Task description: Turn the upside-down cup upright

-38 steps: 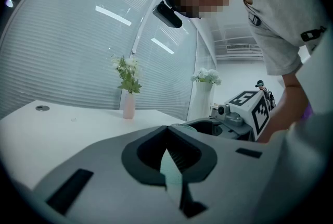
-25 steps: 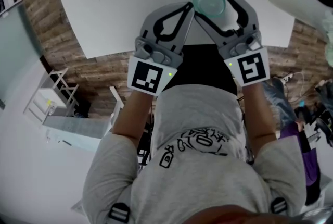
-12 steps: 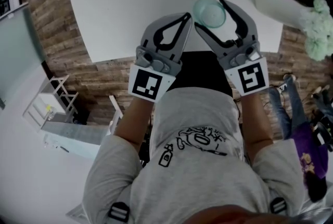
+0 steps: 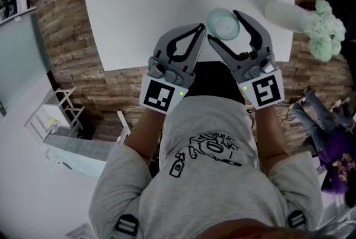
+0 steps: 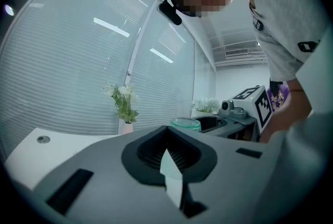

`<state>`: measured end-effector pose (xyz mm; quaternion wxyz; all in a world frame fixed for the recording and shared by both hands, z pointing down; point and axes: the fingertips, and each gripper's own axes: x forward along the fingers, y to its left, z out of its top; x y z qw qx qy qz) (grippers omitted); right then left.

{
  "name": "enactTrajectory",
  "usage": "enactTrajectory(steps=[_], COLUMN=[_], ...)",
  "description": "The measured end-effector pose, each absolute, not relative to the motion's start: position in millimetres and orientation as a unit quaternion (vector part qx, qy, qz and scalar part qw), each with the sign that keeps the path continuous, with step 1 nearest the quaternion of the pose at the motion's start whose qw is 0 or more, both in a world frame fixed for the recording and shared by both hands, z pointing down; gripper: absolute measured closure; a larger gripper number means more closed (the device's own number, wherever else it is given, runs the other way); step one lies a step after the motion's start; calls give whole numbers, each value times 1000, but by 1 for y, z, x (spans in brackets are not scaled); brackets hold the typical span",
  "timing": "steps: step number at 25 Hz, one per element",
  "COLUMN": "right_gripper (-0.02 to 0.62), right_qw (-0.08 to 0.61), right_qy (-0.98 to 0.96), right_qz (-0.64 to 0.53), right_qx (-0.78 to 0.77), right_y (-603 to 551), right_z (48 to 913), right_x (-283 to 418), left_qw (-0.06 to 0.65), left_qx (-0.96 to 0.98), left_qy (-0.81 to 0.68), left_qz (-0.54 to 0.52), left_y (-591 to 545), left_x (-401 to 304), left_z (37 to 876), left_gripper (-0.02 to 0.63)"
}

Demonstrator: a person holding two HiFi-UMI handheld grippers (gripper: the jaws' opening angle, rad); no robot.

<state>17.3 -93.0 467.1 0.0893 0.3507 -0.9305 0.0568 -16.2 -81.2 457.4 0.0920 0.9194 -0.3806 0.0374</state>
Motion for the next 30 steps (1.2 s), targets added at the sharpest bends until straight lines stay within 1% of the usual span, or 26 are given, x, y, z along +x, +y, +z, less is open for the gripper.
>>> enactTrajectory(steps=[30], right_gripper=[270], right_qw=[40], right_qy=[-938], right_qz=[21], right_qx=[343], right_y=[-82], right_z=[324], right_x=[18], left_qw=[50], left_qx=[923], left_qy=[-382], left_qz=[11], left_y=[-70], left_x=[-19], left_z=[336], left_gripper=[603])
